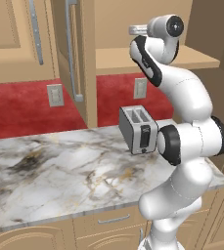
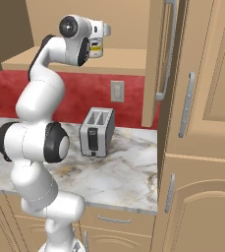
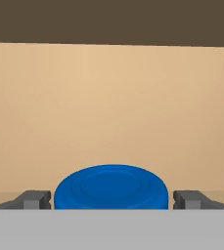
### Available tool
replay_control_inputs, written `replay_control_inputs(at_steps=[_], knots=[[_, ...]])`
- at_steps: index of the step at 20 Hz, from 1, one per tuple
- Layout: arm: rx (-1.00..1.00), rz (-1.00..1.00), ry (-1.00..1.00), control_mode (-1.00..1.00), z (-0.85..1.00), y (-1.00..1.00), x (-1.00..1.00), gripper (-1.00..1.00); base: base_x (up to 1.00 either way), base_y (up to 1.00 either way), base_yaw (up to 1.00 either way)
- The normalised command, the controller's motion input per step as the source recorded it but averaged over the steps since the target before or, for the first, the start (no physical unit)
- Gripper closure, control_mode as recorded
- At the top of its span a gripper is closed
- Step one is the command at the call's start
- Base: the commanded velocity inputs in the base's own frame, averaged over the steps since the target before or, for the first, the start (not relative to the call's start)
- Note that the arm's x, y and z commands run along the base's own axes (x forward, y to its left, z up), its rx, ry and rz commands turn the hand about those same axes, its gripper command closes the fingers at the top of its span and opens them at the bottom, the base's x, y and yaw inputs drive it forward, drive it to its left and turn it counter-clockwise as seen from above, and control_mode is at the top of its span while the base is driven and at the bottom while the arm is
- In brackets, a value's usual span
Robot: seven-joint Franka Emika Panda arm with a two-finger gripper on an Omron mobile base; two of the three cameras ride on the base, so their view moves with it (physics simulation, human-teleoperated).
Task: Collect the turmeric, mayonnaise, and shaker from the cabinet and place them next to the stove.
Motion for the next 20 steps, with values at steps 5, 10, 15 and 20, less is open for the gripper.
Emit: replay_control_inputs(at_steps=[5,10,15,20], knots=[[0.0,0.0,0.0,-1.0,-0.1,0.0,0.0,1.0,0.0,0.0,0.0],[0.0,0.0,0.0,-1.0,-0.07,0.0,0.0,1.0,0.0,0.0,0.0],[0.02,0.0,0.0,-1.0,-0.08,0.0,-0.05,1.0,0.0,0.0,0.0],[0.06,0.0,-0.09,-1.0,-0.04,-0.01,-0.53,1.0,0.0,0.0,0.0]])
